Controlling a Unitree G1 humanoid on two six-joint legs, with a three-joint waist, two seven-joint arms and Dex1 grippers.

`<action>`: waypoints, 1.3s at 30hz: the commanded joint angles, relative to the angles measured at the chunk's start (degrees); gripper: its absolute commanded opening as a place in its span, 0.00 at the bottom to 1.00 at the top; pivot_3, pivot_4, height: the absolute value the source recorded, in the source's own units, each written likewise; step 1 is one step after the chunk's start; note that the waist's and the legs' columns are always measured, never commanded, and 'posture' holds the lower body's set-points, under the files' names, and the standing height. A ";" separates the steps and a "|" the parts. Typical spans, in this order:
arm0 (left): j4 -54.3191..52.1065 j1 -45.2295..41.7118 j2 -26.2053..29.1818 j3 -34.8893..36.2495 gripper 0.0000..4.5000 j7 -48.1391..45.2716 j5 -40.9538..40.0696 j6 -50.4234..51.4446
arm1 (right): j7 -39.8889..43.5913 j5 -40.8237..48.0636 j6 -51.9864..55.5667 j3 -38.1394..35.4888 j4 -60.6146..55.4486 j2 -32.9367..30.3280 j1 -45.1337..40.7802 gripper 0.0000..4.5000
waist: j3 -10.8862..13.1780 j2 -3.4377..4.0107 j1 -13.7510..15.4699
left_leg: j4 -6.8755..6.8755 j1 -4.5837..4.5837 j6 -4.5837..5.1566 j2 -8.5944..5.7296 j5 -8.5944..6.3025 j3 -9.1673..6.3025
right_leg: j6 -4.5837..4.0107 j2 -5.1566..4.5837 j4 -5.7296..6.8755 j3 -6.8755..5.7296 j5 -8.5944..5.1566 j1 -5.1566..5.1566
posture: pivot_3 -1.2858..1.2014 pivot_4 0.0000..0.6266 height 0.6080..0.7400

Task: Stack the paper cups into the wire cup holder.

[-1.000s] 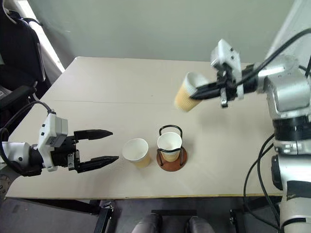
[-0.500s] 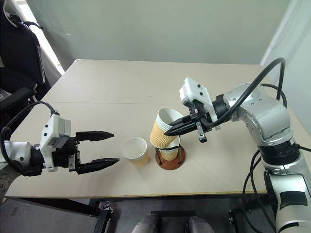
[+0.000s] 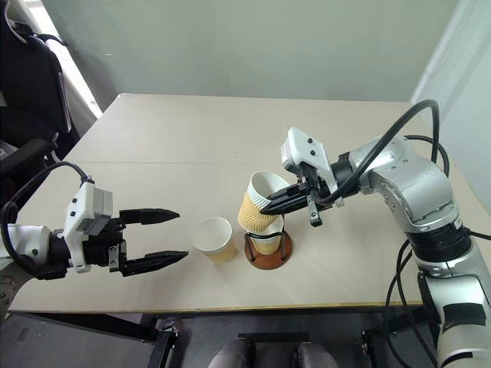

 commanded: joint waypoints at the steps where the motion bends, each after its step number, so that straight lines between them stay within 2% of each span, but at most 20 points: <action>1: -0.41 -0.72 0.58 1.28 1.00 -0.12 0.37 -0.82 | -0.10 -1.17 -2.10 -0.01 -0.12 -1.16 -0.68 0.01 | 0.00 0.00 0.00 | 0.00 0.00 0.00 0.00 0.00 0.00 | 0.00 0.00 0.00 0.00 0.00 0.00 | 0.52 0.24 1.00; 8: -0.27 -0.83 0.60 1.30 1.00 -0.31 0.63 -0.82 | 0.06 -2.91 -5.00 1.04 -0.43 -2.21 0.03 0.01 | 0.00 0.00 0.01 | -0.01 -0.01 0.00 0.00 0.00 0.00 | 0.00 0.00 0.00 0.00 0.00 0.00 | 0.52 0.24 1.00; 11: -0.19 -0.90 0.65 1.34 1.00 -0.32 0.74 -0.79 | 0.61 -2.90 -5.52 1.52 -1.60 -2.55 0.86 0.14 | 0.00 0.00 0.03 | -0.01 -0.01 0.00 0.00 0.00 0.00 | 0.00 0.00 0.00 0.00 0.00 0.00 | 0.52 0.24 1.00; 22: 0.62 -3.38 2.04 -0.09 1.00 -0.39 2.04 -0.84 | 1.11 -3.21 -7.32 0.42 0.44 -3.86 0.34 0.99 | 0.00 -0.01 0.09 | 0.00 -0.01 0.00 0.00 0.00 -0.01 | 0.00 0.00 0.00 0.00 0.00 0.00 | 0.52 0.24 1.00; 24: 1.34 -4.20 3.14 -1.21 1.00 -0.67 3.60 -1.02 | 1.20 -2.21 -7.31 -1.38 1.79 -4.26 0.05 0.99 | 0.00 0.00 0.09 | 0.01 -0.01 0.00 0.00 0.00 -0.01 | 0.01 0.00 0.00 0.00 0.00 0.00 | 0.52 0.24 1.00; 26: 1.95 -7.74 6.27 -4.61 1.00 -2.70 4.55 -0.65 | 3.39 3.90 -4.38 -8.55 4.26 -6.42 2.04 0.99 | 0.00 -0.01 0.21 | 0.01 -0.01 0.00 0.00 0.00 -0.01 | 0.01 0.00 0.00 0.01 0.01 0.01 | 0.52 0.24 1.00; 28: 0.42 -12.39 10.82 -10.01 1.00 -7.54 5.67 -1.16 | 8.11 6.74 -6.87 -17.04 6.51 -12.58 11.39 0.99 | -0.04 -0.38 1.54 | 0.02 -0.12 0.00 -0.01 0.01 -0.07 | 0.03 0.01 -0.03 0.00 0.00 -0.03 | 0.52 0.24 1.00; 31: -1.33 -15.32 14.66 -14.95 1.00 -12.17 6.96 -2.10 | 9.55 6.00 -12.10 -22.95 6.42 -17.27 22.53 0.99 | -0.14 -0.55 2.70 | 0.24 -0.26 0.05 -0.10 -0.24 -0.24 | 0.09 0.00 -0.19 0.09 -0.05 0.10 | 0.52 0.24 1.00; 34: -1.10 -18.06 14.18 -19.93 1.00 -13.09 10.69 -4.81 | 6.08 5.11 -14.44 -26.23 6.61 -17.79 27.20 0.99 | -0.06 -0.34 1.87 | 0.24 -0.22 0.00 -0.12 -0.49 0.06 | 0.17 -0.01 -0.21 0.28 -0.10 0.11 | 0.52 0.24 1.00; 39: 2.85 -22.53 10.53 -28.80 1.00 -12.99 20.95 -12.32 | 2.29 7.20 -13.57 -28.17 3.12 -16.96 30.19 0.99 | -0.04 -0.30 0.29 | 0.06 0.01 0.01 -0.02 -0.39 0.12 | 0.27 0.09 -0.06 0.29 -0.18 0.19 | 0.52 0.24 1.00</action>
